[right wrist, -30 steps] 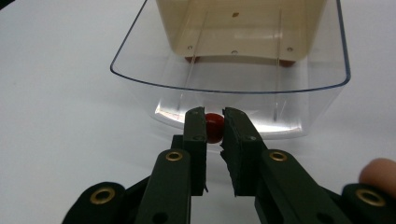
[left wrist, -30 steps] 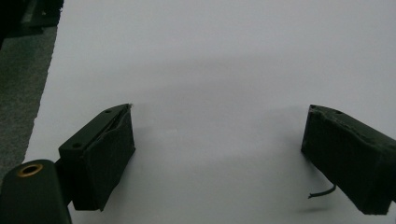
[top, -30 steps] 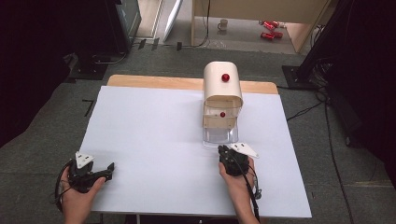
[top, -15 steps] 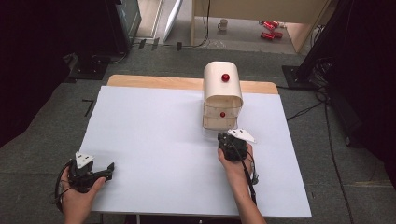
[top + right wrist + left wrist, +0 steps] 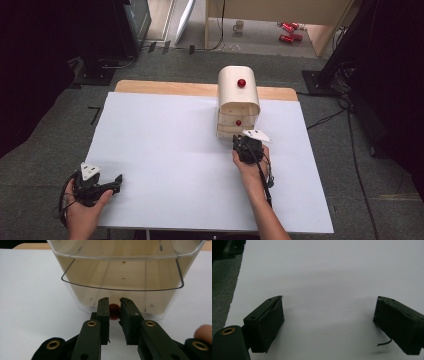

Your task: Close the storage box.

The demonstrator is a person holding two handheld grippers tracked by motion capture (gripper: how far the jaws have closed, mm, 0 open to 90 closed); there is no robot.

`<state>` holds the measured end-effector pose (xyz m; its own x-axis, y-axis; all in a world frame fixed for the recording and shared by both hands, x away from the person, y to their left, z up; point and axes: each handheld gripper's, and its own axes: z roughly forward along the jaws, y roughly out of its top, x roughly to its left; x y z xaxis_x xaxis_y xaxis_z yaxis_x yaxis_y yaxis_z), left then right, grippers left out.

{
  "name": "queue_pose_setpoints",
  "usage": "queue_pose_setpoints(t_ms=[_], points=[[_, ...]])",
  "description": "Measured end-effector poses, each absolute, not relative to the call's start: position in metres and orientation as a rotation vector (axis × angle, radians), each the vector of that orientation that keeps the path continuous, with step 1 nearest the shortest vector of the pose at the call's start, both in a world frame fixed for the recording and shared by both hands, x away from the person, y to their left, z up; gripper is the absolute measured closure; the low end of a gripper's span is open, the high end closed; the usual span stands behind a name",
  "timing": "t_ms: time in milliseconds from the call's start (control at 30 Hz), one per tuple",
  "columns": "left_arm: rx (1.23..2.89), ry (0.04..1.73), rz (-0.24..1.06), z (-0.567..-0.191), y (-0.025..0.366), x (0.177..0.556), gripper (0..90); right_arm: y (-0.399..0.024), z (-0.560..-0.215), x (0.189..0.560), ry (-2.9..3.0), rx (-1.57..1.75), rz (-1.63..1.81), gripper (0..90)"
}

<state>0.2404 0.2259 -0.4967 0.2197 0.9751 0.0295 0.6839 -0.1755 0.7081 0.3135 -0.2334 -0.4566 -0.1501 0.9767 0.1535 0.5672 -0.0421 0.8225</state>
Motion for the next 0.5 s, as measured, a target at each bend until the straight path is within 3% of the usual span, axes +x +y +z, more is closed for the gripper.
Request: queue_pose_setpoints(t_ms=[367, 500], points=[[1.932, 1.526, 0.667, -0.4967, 0.2259, 0.2404, 9.5, -0.233, -0.4543, 0.3228, 1.753, 1.638, 1.078, 79.4], [1.932, 1.526, 0.667, -0.4967, 0.2259, 0.2404, 9.5, -0.234, -0.455, 0.322, 1.756, 1.633, 1.092, 75.2]])
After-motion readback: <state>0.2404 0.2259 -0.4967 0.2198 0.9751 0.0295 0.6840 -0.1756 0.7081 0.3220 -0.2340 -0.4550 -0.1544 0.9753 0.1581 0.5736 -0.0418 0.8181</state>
